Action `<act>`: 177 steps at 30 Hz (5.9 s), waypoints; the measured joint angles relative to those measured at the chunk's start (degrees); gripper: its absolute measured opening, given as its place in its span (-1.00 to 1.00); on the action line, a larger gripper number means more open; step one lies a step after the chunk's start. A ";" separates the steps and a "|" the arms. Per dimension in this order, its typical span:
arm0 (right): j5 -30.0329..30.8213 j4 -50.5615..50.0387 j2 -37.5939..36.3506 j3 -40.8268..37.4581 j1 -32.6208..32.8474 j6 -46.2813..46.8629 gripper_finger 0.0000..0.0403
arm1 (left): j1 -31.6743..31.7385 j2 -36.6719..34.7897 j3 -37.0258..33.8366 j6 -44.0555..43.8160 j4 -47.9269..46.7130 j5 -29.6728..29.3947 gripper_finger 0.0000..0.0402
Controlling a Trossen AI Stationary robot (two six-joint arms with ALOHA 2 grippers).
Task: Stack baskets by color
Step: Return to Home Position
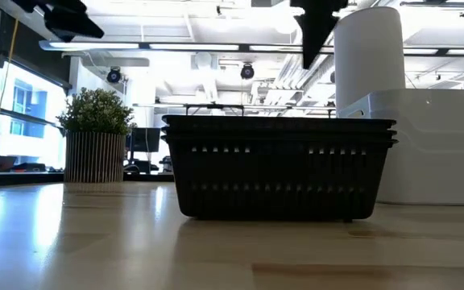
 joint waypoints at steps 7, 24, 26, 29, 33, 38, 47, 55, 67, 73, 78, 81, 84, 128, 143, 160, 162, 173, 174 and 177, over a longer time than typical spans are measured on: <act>0.52 3.73 -12.75 -15.24 -1.71 4.75 -0.20 | 1.10 -7.43 -7.72 0.88 8.08 0.17 0.29; -10.86 62.65 -60.16 -62.08 -1.59 -10.22 -0.20 | 1.06 -20.59 -24.77 3.35 20.57 6.49 0.29; -14.42 68.54 -64.86 -66.55 -1.59 -12.23 -0.20 | 1.06 -21.86 -26.47 2.78 21.34 8.78 0.29; -19.14 76.43 -71.38 -72.63 -1.59 -13.85 -0.20 | 1.06 -23.52 -28.67 1.85 23.14 10.74 0.29; -23.03 84.16 -78.40 -79.32 -1.59 -15.37 -0.20 | 1.06 -25.31 -31.56 2.12 26.08 12.61 0.29; -25.64 85.16 -86.02 -84.10 -1.59 -20.29 -0.20 | 1.00 -26.71 -34.73 4.67 29.28 13.06 0.29; -29.12 85.57 -98.38 -85.45 -1.59 -27.63 -0.20 | 1.00 -27.13 -39.40 6.36 38.06 15.70 0.29; -27.82 86.54 -105.11 -91.89 -1.57 -28.81 -0.20 | 1.00 -27.11 -39.40 13.30 38.97 15.80 0.29; -27.53 96.08 -109.35 -105.29 -1.59 -26.80 -0.20 | 1.00 -27.11 -39.40 20.74 38.88 10.80 0.29; -22.32 93.89 -109.32 -105.29 -1.57 -26.85 -0.20 | 1.00 -27.11 -39.40 19.92 38.83 9.73 0.29; -20.01 92.43 -109.21 -105.30 -1.59 -26.85 -0.20 | 1.00 -27.11 -39.40 19.90 38.83 9.70 0.29; -20.06 92.42 -109.21 -105.31 -1.59 -26.85 -0.20 | 1.00 -27.11 -39.40 19.88 38.83 9.70 0.29; -20.08 92.43 -109.21 -105.31 -1.59 -26.85 -0.20 | 1.00 -27.11 -39.40 19.89 38.83 9.70 0.29; -20.21 92.43 -109.19 -105.37 -1.59 -26.85 -0.20 | 1.00 -27.11 -39.38 19.87 38.83 9.70 0.29; -20.20 92.42 -109.19 -105.40 -1.59 -26.85 -0.20 | 0.98 -27.11 -39.38 19.87 38.82 9.73 0.29; -20.21 92.41 -109.19 -105.40 -1.59 -26.86 -0.20 | 1.00 -27.11 -39.38 19.87 38.81 9.73 0.29; -20.21 92.41 -109.19 -105.40 -1.59 -26.86 -0.20 | 0.99 -27.11 -39.38 19.87 38.82 9.73 0.29; -20.21 92.43 -109.19 -105.40 -1.59 -26.85 -0.20 | 0.98 -27.11 -39.38 19.87 38.81 9.73 0.29; -20.21 92.43 -109.19 -105.40 -1.59 -26.85 -0.20 | 0.99 -27.10 -39.38 19.87 38.82 9.73 0.29; -20.20 92.41 -109.19 -105.40 -1.59 -26.85 -0.20 | 0.98 -27.09 -39.38 19.87 38.81 9.73 0.29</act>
